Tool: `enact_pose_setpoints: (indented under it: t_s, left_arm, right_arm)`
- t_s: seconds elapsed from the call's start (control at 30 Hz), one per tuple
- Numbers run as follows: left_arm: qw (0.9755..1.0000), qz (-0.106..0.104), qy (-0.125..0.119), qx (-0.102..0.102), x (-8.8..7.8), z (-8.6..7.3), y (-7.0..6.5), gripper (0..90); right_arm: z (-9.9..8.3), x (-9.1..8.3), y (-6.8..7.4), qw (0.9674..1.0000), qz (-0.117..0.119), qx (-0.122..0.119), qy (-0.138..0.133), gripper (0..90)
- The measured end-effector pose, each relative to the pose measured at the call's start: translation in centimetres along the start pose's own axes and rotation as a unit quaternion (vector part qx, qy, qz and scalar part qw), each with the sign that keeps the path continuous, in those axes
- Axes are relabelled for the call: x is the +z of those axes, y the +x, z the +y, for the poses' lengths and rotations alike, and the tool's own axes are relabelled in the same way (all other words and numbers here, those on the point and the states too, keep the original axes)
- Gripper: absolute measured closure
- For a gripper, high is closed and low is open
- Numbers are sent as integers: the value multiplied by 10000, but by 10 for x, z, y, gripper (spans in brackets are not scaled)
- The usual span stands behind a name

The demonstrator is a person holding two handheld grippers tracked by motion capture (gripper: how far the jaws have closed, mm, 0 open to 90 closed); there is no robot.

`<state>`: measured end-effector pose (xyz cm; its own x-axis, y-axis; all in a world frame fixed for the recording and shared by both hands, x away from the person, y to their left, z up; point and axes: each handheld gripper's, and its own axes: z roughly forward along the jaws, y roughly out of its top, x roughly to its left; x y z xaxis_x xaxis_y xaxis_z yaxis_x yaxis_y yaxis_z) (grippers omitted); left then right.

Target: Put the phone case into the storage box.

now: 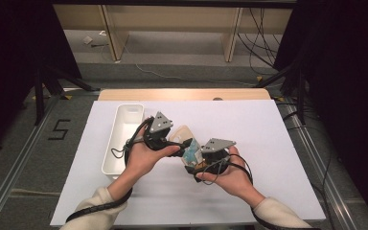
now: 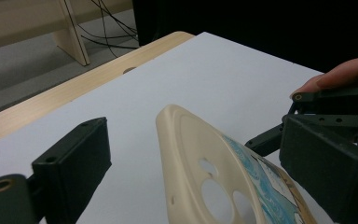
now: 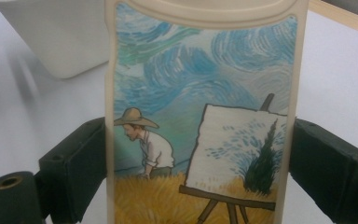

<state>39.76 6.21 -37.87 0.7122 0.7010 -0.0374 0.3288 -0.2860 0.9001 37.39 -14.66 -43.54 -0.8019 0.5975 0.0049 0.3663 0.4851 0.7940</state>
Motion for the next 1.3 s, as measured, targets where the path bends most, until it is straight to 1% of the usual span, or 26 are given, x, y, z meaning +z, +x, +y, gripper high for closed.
enact_pose_setpoints:
  t_s: [0.07,0.2,0.27,0.5,0.67,0.8,0.93,1.03,1.17,1.3]
  left_arm:
    - [10000,26,43,-21,2,0,0,102]
    - [9998,85,99,-117,4,-1,1,149]
    - [9998,96,130,-144,5,-1,2,157]
    - [9996,43,100,-254,6,-1,3,214]
    - [9994,79,129,-305,7,-2,4,265]
    - [9990,137,156,-398,8,-4,5,310]
    - [9984,116,147,-527,8,-4,5,358]
    - [9981,86,205,-568,8,-5,5,424]
    - [9976,30,221,-661,8,-5,4,509]
    - [9969,-41,212,-762,7,-6,6,554]
  right_arm:
    - [0,0,1,10000,6,14,9,114]
    - [1,-1,2,10000,-12,-61,-49,114]
    - [2,-2,3,9999,-42,-115,-73,114]
    - [3,-1,5,9996,-77,-240,-94,114]
    - [3,-2,6,9997,-68,-224,-86,114]
    - [3,-2,8,9996,-68,-244,-110,114]
    - [3,-1,9,9996,-43,-272,-117,114]
    - [3,-1,11,9996,-51,-255,-71,114]
    - [3,0,11,9994,-49,-328,-77,114]
    - [2,0,12,9994,-45,-331,-32,114]
